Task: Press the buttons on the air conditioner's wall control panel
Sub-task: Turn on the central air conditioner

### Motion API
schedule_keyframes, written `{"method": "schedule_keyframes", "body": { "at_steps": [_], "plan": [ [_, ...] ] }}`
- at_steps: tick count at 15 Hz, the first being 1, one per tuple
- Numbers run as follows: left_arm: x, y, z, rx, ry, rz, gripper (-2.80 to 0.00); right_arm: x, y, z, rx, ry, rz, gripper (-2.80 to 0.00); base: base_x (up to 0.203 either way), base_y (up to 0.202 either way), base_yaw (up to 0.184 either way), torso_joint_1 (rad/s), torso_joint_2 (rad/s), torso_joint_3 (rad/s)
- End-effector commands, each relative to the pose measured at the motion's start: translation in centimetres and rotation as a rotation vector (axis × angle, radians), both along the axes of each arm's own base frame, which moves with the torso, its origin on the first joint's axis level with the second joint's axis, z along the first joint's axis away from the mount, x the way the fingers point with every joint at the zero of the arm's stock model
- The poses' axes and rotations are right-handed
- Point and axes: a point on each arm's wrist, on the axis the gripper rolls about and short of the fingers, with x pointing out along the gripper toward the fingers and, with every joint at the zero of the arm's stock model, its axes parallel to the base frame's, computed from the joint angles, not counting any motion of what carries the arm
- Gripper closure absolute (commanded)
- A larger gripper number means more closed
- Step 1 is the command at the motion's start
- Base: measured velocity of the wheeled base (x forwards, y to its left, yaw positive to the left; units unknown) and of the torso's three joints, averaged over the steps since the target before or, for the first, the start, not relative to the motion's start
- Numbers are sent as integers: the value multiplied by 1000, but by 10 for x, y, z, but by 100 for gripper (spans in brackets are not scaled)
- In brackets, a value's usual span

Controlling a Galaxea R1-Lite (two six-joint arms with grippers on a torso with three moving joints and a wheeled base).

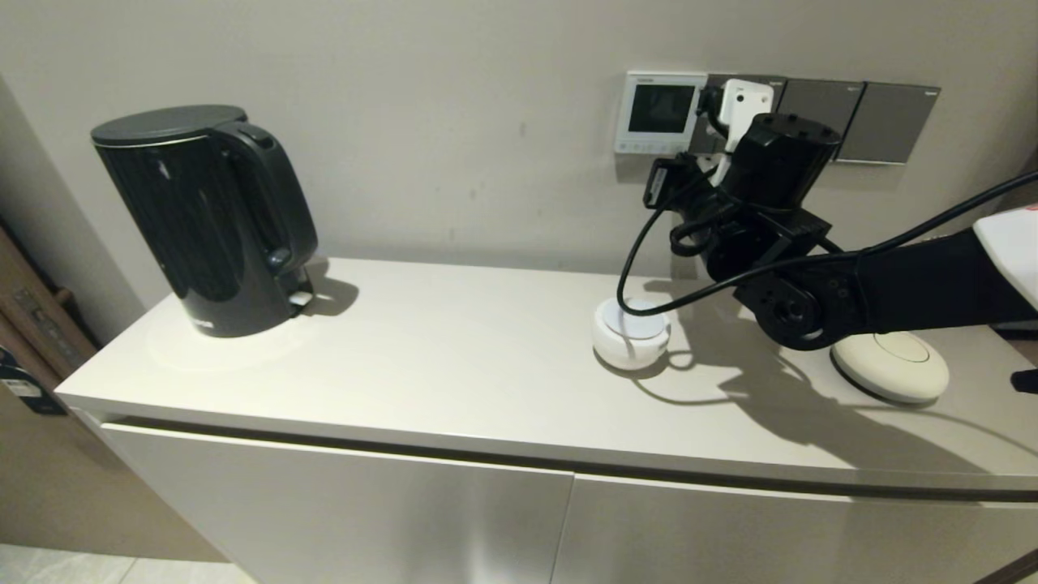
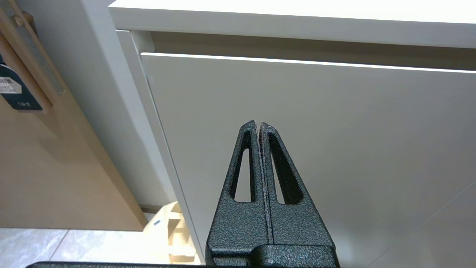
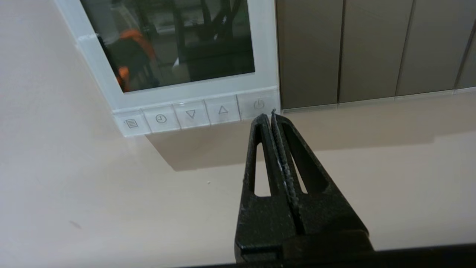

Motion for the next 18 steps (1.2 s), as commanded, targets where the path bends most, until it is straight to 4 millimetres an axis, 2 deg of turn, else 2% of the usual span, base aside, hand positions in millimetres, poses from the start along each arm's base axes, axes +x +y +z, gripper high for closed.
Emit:
{"method": "schedule_keyframes", "body": {
  "at_steps": [1,4,9,13,18],
  "plan": [
    [0,0,0,0,0,0,0,3,2,-1,3,-5,-1,0,0,0,0,0,0,0],
    [0,0,0,0,1,0,0,9,2,-5,0,-4,-1,0,0,0,0,0,0,0],
    [0,0,0,0,0,0,0,6,1,0,7,-20,-1,0,0,0,0,0,0,0],
    [0,0,0,0,-1,1,0,-10,-5,20,31,-78,1,0,0,0,0,0,0,0],
    [0,0,0,0,1,1,0,-20,14,20,30,-72,46,0,0,0,0,0,0,0]
  ]
}}
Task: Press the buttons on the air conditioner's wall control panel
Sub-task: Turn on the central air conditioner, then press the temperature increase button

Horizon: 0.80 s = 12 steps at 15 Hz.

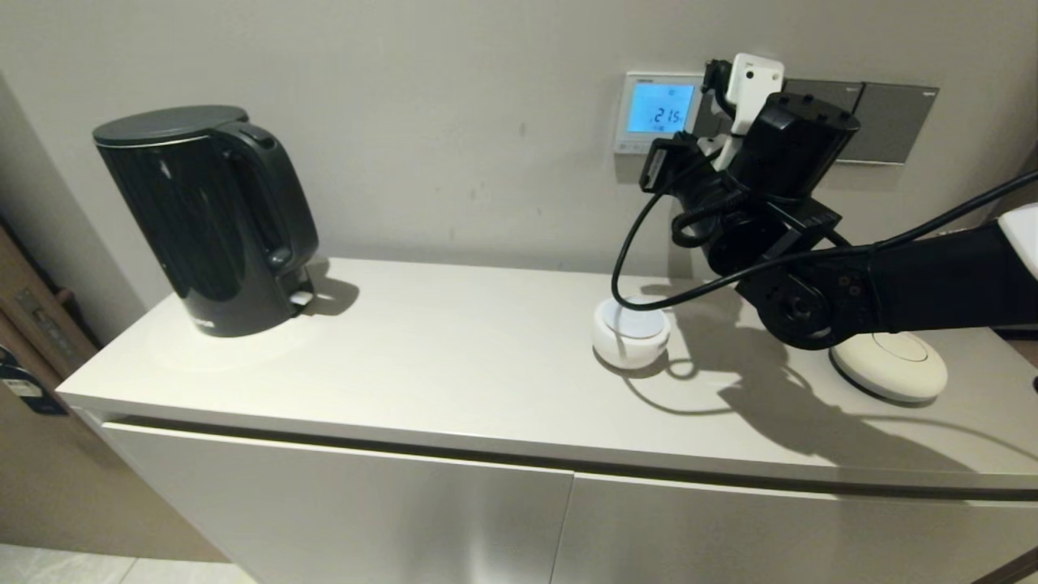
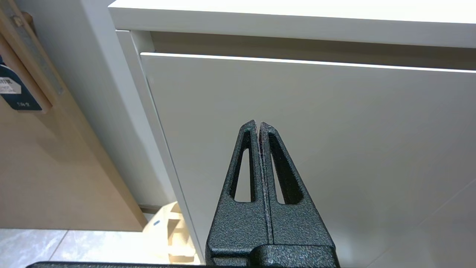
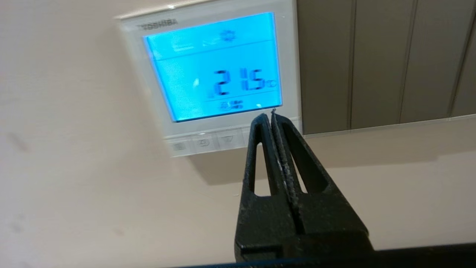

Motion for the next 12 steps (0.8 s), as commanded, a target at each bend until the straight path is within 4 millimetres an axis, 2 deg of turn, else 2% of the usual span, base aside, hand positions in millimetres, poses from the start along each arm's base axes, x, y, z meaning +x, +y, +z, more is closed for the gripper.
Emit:
{"method": "schedule_keyframes", "body": {
  "at_steps": [1,2,5,12],
  "plan": [
    [0,0,0,0,-1,1,0,-8,9,4,8,-9,23,0,0,0,0,0,0,0],
    [0,0,0,0,0,1,0,-8,13,6,9,-12,32,0,0,0,0,0,0,0],
    [0,0,0,0,-1,0,0,5,22,-7,0,5,37,0,0,0,0,0,0,0],
    [0,0,0,0,0,0,0,11,29,-3,0,-14,45,0,0,0,0,0,0,0]
  ]
}}
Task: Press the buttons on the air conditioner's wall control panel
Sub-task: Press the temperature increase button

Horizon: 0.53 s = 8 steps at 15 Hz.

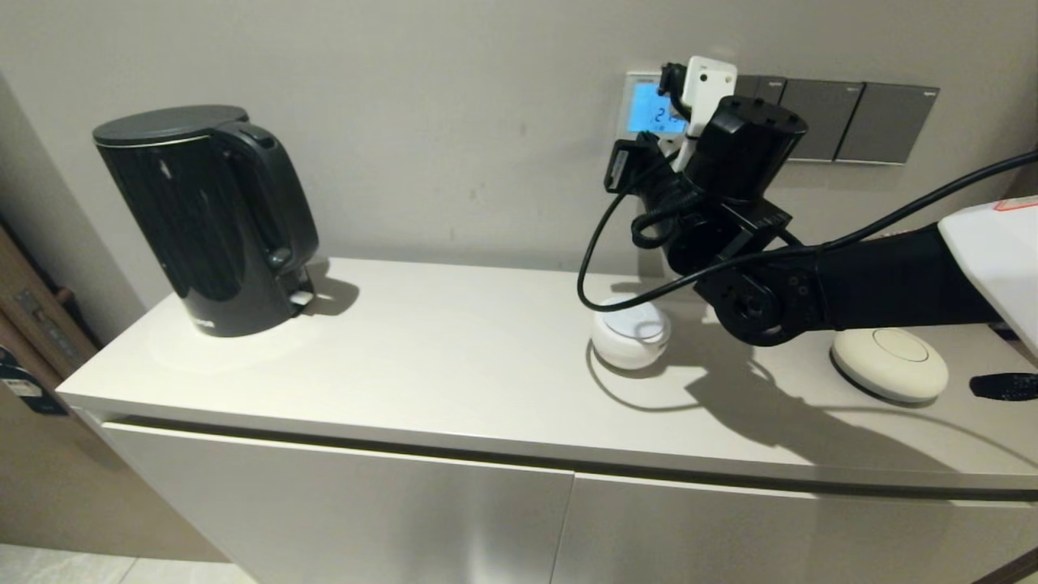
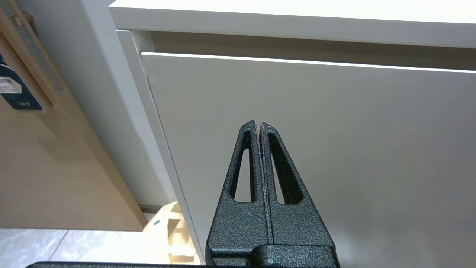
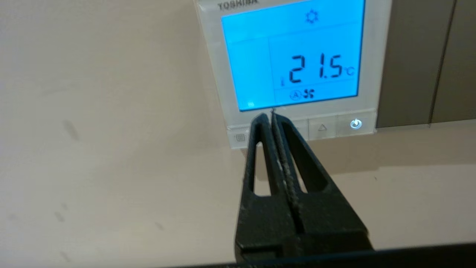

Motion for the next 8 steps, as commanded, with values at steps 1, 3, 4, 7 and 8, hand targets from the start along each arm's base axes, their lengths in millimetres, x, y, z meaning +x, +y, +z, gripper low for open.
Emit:
{"method": "schedule_keyframes", "body": {
  "at_steps": [1,3,4,7,8],
  "plan": [
    [0,0,0,0,0,1,0,1,1,-1,2,-2,-1,0,0,0,0,0,0,0],
    [0,0,0,0,1,0,0,1,4,-3,0,2,4,0,0,0,0,0,0,0],
    [0,0,0,0,0,0,0,2,5,-5,-4,7,3,0,0,0,0,0,0,0],
    [0,0,0,0,0,1,0,5,6,-9,-8,14,3,0,0,0,0,0,0,0],
    [0,0,0,0,0,1,0,5,6,-9,-8,13,3,0,0,0,0,0,0,0]
  ]
}}
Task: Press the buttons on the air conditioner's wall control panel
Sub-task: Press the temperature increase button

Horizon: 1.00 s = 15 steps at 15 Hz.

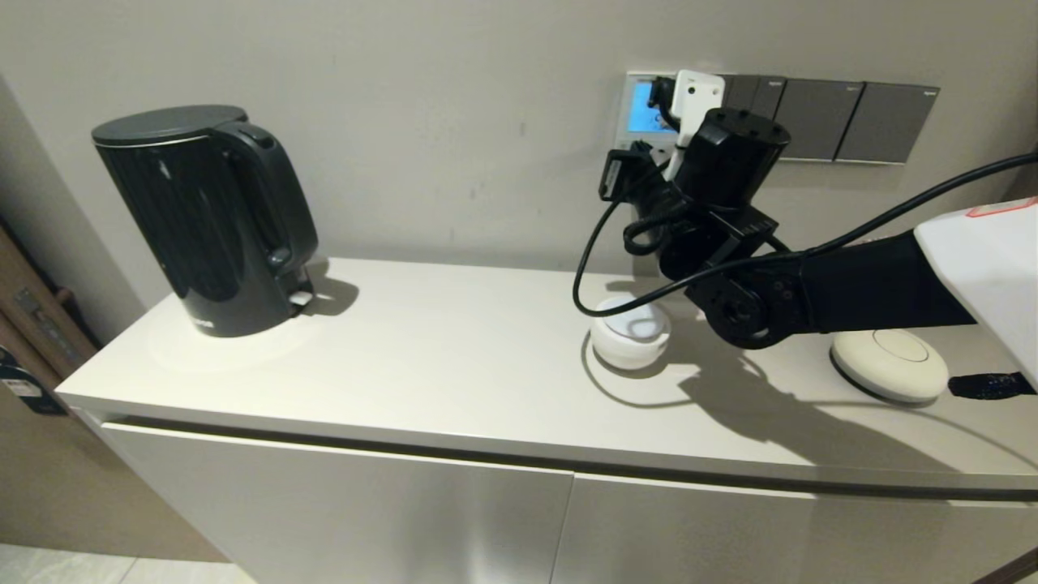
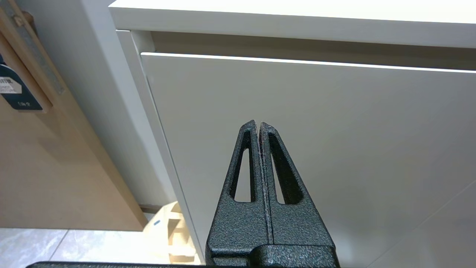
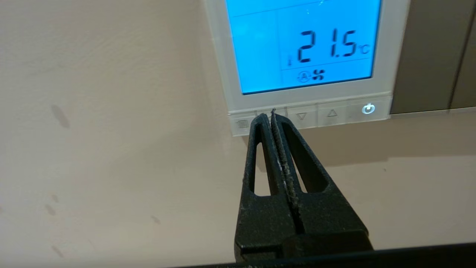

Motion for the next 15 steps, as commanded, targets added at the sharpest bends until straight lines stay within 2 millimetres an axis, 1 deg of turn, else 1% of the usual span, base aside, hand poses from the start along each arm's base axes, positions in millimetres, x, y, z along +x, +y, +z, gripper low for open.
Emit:
{"method": "schedule_keyframes", "body": {
  "at_steps": [1,5,15],
  "plan": [
    [0,0,0,0,-1,1,0,1,1,-1,2,-3,-1,0,0,0,0,0,0,0],
    [0,0,0,0,0,0,0,4,3,-4,0,1,-1,0,0,0,0,0,0,0],
    [0,0,0,0,1,0,0,9,4,-4,-1,-5,-4,0,0,0,0,0,0,0]
  ]
}}
